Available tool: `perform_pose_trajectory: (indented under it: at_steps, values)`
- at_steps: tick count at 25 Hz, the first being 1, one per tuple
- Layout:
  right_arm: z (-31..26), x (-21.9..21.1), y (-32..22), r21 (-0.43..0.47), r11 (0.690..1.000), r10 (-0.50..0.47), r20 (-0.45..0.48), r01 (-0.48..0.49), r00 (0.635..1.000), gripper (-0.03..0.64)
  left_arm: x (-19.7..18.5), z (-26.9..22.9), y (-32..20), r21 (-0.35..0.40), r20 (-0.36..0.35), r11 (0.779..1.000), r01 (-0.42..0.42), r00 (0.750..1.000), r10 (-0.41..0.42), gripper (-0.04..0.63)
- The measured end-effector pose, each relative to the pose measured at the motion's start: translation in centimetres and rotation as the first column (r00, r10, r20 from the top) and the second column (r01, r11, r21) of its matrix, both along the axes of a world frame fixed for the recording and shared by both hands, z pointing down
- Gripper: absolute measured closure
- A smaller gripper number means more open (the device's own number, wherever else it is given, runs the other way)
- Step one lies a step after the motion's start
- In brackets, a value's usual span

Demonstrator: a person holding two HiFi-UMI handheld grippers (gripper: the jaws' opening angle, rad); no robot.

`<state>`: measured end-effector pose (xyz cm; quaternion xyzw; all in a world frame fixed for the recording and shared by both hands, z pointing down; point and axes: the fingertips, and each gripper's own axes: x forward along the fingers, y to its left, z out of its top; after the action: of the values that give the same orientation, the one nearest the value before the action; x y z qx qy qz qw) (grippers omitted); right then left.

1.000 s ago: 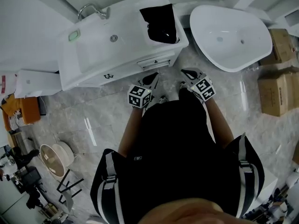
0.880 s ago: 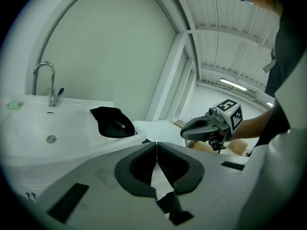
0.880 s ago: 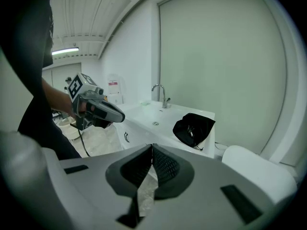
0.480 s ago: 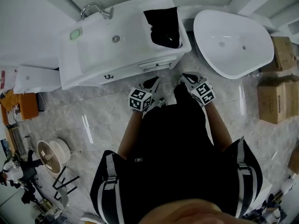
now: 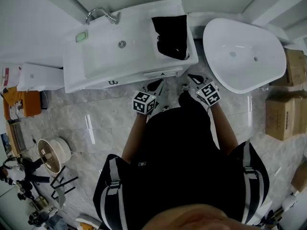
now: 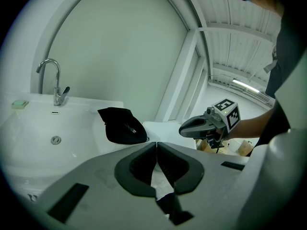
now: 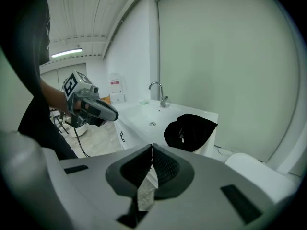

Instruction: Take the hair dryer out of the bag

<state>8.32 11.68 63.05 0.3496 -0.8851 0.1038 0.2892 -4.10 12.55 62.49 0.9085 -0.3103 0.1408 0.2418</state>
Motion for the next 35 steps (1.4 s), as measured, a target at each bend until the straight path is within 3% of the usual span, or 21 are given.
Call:
perform_pose_trajectory:
  at_steps: [10,22,30,35]
  values:
    - [1.4,2.6,-3.8,-0.044,0.999,-0.03,0.018,0.031,0.999,0.557,1.9,-0.1,-4.1,-0.015,0.039,0.999,0.042,0.998,-0.041,0.578]
    - [2.1,4.0,-9.4,-0.085,0.985,-0.149,0.052,0.153,0.988,0.557,4.6,-0.1,-7.5,-0.037,0.082,0.989,0.14,0.987,-0.137,0.578]
    - [2.7,3.5,-12.6,-0.096,0.952,-0.287,0.057,0.292,0.956,0.557,5.0,0.0,-9.3,-0.035,0.098,0.964,0.264,0.961,-0.259,0.578]
    - [2.8,2.8,-15.1,-0.089,0.928,-0.358,0.065,0.363,0.931,0.557,4.7,0.0,-10.2,-0.035,0.101,0.937,0.347,0.934,-0.342,0.578]
